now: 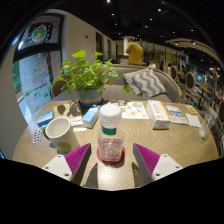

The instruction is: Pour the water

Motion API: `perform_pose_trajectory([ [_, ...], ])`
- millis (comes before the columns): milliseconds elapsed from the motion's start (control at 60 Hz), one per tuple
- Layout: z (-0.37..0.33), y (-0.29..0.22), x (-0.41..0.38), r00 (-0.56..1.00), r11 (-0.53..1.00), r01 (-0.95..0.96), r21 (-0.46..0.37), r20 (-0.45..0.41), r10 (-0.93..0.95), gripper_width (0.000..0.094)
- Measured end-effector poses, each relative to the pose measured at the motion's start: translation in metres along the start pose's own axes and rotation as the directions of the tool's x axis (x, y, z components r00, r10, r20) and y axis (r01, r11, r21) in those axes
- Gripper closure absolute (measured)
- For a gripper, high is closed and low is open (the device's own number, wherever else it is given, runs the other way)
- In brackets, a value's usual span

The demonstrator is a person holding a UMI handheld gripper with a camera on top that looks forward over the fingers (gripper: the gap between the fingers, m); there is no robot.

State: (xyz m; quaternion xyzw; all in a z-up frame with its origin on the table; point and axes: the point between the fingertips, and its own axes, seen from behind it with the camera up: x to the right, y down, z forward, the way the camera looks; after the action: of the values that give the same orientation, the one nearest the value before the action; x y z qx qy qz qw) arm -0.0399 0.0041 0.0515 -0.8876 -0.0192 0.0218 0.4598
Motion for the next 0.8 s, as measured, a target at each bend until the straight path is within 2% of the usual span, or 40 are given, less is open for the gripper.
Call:
perform_pose_trajectory([
  [283, -0.160, 0.002, -0.017, 0.998, 0.997, -0.006, -0.078, -0.067, 0.001, 0.0079],
  [433, -0.230, 0.014, -0.029, 0.996, 0.996, -0.025, -0.087, -0.089, 0.017, 0.0080],
  [600, -0.269, 0.026, -0.033, 0.994, 0.997, -0.019, -0.081, -0.112, 0.009, 0.0082],
  [800, -0.283, 0.027, -0.029, 0.992, 0.997, 0.000, -0.072, -0.123, -0.009, 0.0082],
])
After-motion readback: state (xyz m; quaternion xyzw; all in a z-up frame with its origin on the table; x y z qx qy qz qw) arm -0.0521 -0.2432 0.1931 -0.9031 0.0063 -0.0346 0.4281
